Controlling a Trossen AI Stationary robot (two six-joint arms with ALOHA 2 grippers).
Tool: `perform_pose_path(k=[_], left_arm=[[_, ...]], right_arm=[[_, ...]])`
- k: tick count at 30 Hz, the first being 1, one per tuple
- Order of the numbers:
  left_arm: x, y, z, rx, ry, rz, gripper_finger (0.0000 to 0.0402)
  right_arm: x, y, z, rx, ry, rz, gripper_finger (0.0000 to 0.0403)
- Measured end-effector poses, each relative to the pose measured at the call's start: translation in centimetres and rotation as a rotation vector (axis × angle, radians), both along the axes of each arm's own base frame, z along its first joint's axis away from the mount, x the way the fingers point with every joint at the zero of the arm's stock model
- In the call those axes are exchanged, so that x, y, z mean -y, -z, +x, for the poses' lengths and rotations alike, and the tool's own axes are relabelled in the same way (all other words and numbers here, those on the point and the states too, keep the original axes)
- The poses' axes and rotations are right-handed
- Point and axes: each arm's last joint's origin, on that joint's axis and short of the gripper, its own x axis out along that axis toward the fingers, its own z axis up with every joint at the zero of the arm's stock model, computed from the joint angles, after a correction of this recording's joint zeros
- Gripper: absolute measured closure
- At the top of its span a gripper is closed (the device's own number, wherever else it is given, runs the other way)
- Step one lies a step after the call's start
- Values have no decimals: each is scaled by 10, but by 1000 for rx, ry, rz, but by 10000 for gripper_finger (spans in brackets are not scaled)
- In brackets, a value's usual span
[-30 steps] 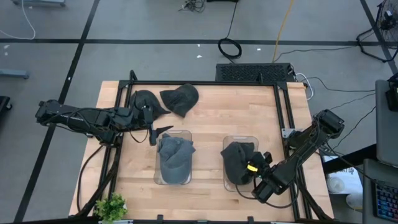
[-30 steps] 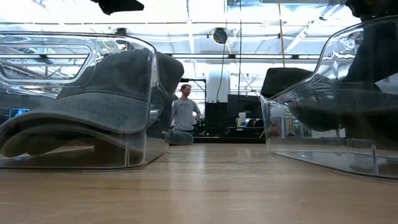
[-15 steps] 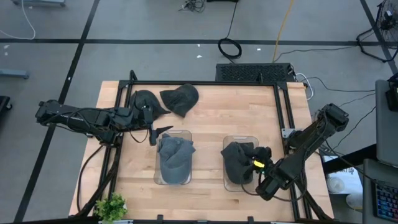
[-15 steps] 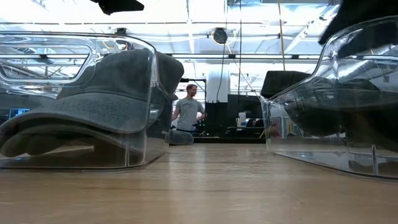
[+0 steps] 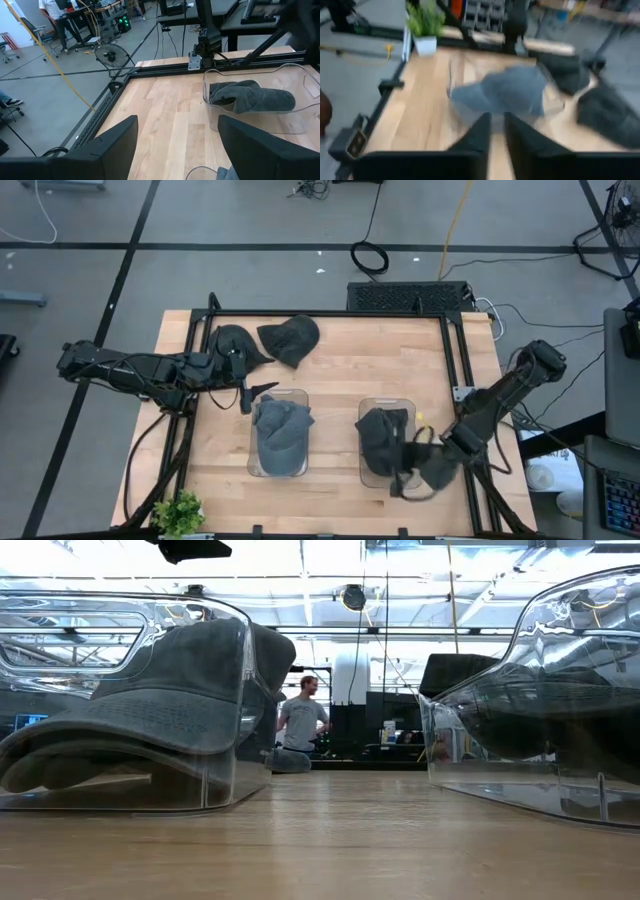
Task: Pick & Place hat
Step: Put the right black cap into the right transparent bin
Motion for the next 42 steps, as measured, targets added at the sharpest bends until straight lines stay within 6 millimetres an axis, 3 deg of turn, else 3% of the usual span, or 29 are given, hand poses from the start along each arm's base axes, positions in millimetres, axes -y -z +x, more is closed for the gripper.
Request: perform_pose_path(k=[4,11,16,21,25,42], left_arm=[[0,0,0,0,0,0,119],[0,0,0,0,0,0,127],[0,0,0,0,0,0,118],[0,0,0,0,0,0,117],[0,0,0,0,0,0,124],[0,0,0,0,0,0,122]], right_arm=[[15,7,9,-112,24,129,399],[31,29,19,-441,65,185,403],[27,37,24,-716,103,110,403],[17,43,30,-835,37,88,403],[24,58,28,-972,74,-3,403],[34,96,54,-1078,168,44,403]])
